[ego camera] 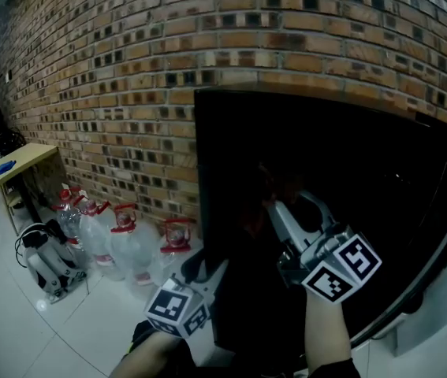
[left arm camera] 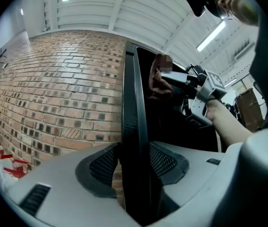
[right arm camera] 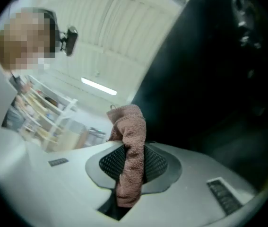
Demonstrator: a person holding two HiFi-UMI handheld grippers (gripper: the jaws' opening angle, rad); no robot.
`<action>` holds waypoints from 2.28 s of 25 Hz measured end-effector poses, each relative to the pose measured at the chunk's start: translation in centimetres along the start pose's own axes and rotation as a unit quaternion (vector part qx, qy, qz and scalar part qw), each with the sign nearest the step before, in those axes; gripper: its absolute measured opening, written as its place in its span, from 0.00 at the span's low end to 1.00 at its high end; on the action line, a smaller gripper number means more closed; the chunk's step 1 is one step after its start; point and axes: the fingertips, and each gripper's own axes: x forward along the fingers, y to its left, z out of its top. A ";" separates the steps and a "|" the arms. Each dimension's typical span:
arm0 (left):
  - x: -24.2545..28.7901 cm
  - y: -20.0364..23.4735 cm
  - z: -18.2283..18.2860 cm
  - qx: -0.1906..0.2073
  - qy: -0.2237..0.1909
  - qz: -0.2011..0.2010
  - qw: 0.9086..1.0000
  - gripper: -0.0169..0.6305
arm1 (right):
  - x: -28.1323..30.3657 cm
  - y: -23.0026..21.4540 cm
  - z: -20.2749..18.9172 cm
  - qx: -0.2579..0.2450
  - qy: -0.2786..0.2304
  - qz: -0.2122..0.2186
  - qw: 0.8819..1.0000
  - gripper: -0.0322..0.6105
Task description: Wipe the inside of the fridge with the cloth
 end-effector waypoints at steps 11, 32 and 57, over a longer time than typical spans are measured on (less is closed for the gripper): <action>-0.7 -0.1 -2.3 0.001 0.024 0.008 1.000 0.36 | 3.3 3.7 -5.3 0.008 0.047 0.072 0.996 0.17; -0.4 0.2 -3.1 -0.030 0.030 -0.006 0.999 0.36 | 4.4 -7.0 -9.6 0.006 0.048 -0.096 0.994 0.17; -0.4 -0.1 -3.2 -0.021 0.014 -0.009 1.000 0.35 | 8.5 -21.9 -15.4 -0.088 0.155 -0.229 0.957 0.17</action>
